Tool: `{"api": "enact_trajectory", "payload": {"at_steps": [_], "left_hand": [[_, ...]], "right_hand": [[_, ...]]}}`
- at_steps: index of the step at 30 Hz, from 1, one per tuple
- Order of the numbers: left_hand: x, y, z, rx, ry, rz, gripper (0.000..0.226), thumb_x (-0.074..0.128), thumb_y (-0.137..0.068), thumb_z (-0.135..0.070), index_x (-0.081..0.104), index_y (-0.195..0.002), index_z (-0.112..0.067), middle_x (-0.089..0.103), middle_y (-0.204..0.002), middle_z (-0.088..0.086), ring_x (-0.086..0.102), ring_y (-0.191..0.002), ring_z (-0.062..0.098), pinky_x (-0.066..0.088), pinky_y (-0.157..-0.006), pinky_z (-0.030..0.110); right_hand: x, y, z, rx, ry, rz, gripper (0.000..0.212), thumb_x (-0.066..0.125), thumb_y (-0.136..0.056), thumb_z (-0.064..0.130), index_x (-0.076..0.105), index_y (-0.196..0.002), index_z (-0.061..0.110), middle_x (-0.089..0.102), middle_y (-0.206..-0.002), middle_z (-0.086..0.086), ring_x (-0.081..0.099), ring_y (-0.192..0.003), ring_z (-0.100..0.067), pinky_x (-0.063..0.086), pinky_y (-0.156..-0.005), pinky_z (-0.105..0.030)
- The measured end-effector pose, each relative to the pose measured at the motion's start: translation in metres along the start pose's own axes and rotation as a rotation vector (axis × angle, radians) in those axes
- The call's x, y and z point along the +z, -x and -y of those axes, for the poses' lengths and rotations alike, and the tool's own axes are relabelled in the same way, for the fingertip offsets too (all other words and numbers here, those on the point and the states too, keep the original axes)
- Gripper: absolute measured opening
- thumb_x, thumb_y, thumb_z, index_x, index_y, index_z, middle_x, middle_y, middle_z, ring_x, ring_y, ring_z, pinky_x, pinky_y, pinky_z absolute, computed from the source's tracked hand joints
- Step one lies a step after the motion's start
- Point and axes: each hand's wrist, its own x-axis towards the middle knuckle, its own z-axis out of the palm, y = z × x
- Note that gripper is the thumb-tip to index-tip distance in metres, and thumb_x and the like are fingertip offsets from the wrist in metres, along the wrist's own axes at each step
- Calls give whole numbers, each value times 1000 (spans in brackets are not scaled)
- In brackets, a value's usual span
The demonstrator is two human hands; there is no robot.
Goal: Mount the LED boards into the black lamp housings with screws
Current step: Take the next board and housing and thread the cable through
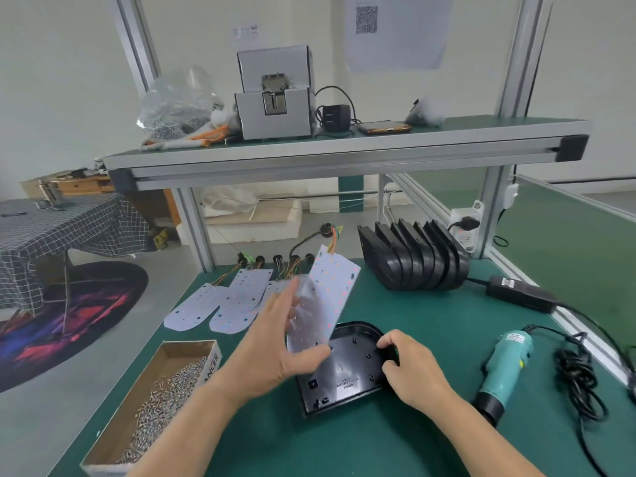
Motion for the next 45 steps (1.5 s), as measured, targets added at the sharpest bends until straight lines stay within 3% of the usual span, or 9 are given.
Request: {"api": "enact_trajectory", "payload": {"at_steps": [4,11,15,18,20,25,33,39,45], "left_hand": [[22,34,-23,92,-74,35,115,76,-68,-52,12,-160,-27,35,-125,-29,42,-126,3,32,-105,9],[50,71,-53,299,-187,82,121,78,-67,-43,7,-160,-11,13,-146,-28,26,-135,-11,22,-103,-1],[56,74,-58,318,-233,118,123,76,-69,-49,-9,-157,-30,9,-142,-31,23,-133,-15,22,-105,0],[62,76,-56,374,-308,181,124,75,-71,-51,-17,-154,-39,11,-137,-28,20,-133,-13,22,-110,5],[66,77,-55,403,-344,186,127,76,-71,-52,-17,-156,-34,15,-141,-19,24,-135,-4,23,-112,9],[65,68,-56,372,-411,10,125,77,-73,-55,-14,-157,-35,18,-128,-24,24,-122,-9,13,-109,1],[59,47,-65,179,-116,-39,38,84,-76,-23,66,-109,-24,61,-104,-19,52,-94,-3,36,-79,8],[39,20,-79,122,-111,153,17,80,-84,-28,80,-92,-13,41,-152,-17,55,-113,2,41,-100,21],[38,9,-84,223,107,-68,7,77,-86,-15,79,-92,-13,72,-106,-7,66,-104,11,49,-92,22]], "right_hand": [[0,9,-5,48,11,-58,28,53,-89,8,56,-112,23,56,-113,8,51,-98,-14,36,-80,-26],[-7,22,-17,69,246,-17,8,45,-81,25,37,-82,22,43,-82,5,38,-76,-22,33,-59,-28],[-26,31,14,36,-395,-237,45,54,-72,44,49,-111,23,52,-102,2,50,-83,-23,39,-66,-26],[-40,34,43,-166,-653,-242,44,56,-98,2,43,-138,15,60,-116,-4,68,-77,-6,55,-86,-43],[-44,35,60,-410,-671,-286,48,53,-101,5,41,-146,16,58,-131,-4,71,-81,-12,57,-81,-33],[-52,36,82,-560,-767,-412,25,36,-100,18,61,-99,18,69,-104,-12,70,-80,-20,55,-72,-34],[-70,51,89,-534,-769,-382,31,43,-106,28,64,-95,9,65,-81,-5,50,-65,-16,43,-65,-20],[-92,55,101,-592,-1032,-61,24,63,-92,32,75,-96,12,64,-71,-5,46,-53,-7,39,-54,-13],[-94,29,90,-359,-1455,59,27,53,-95,5,77,-103,10,75,-100,-10,68,-81,-15,57,-74,-21]]}}
